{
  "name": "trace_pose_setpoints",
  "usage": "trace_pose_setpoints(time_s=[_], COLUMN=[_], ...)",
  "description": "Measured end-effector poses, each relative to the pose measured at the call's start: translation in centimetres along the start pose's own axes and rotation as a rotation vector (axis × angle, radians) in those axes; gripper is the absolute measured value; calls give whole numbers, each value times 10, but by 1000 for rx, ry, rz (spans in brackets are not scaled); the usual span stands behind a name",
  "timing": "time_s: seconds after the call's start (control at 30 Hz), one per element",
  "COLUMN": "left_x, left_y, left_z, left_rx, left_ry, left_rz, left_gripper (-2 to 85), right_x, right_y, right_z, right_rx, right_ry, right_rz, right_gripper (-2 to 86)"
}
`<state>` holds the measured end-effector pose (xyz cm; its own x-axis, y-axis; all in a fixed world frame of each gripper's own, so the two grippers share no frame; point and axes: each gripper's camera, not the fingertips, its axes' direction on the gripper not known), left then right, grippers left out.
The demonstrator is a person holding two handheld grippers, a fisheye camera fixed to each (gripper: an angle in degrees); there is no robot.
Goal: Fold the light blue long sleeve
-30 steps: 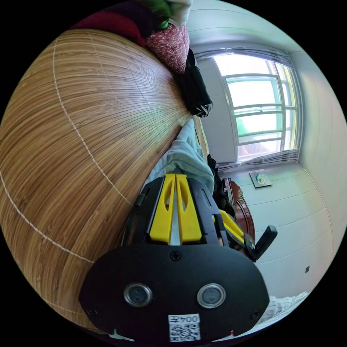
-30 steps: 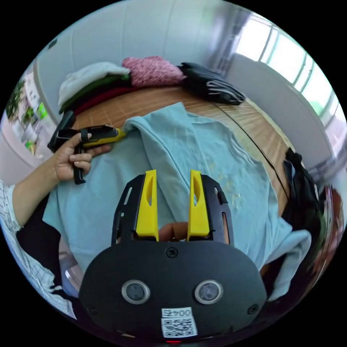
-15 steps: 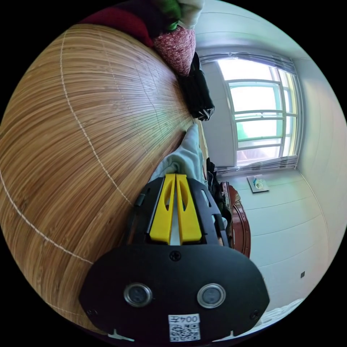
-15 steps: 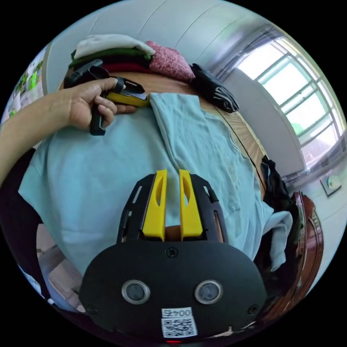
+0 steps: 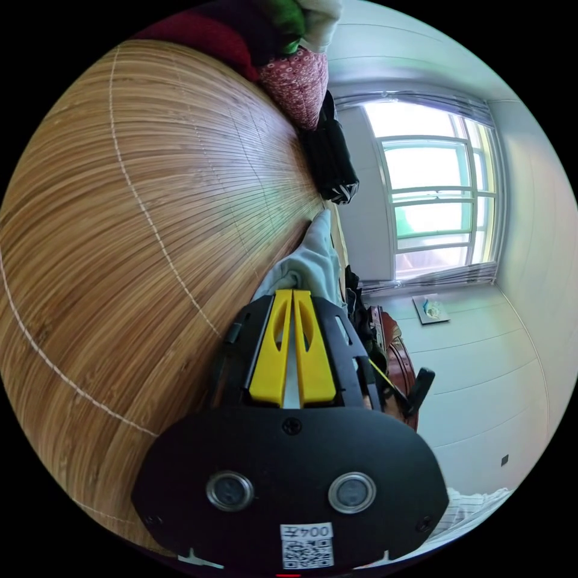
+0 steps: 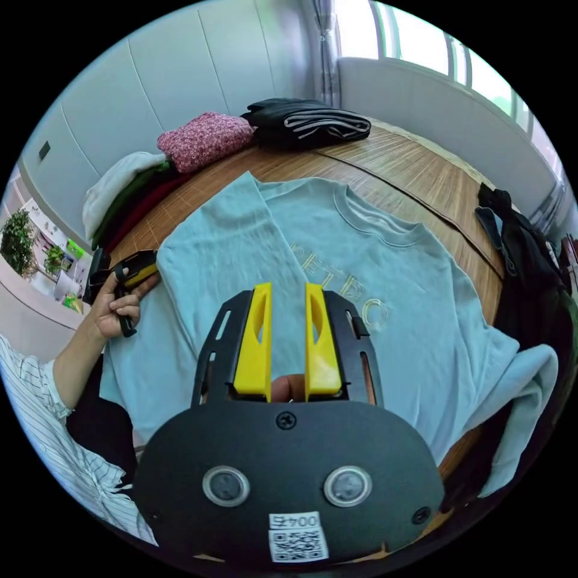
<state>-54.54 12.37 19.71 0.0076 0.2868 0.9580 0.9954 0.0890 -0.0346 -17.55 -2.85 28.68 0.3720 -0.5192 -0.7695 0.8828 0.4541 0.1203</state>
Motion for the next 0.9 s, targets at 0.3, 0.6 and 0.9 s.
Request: trace_pose_setpoints(time_s=[0.3,0.6,0.9], left_x=[4,0,-4], left_y=[6,13,18], left_z=[7,11,15], left_rx=[-2,0,2], left_ry=[-38,-25,-30], left_rz=[10,7,4], left_gripper=[2,2,2], right_x=[21,22,-13], right_y=[-45,-54,-96], right_z=[78,92,81], right_rx=[-227,-226,-267], right_ry=[-21,-52,188], right_rz=[-130,-131,-405], right_gripper=[84,4,-4])
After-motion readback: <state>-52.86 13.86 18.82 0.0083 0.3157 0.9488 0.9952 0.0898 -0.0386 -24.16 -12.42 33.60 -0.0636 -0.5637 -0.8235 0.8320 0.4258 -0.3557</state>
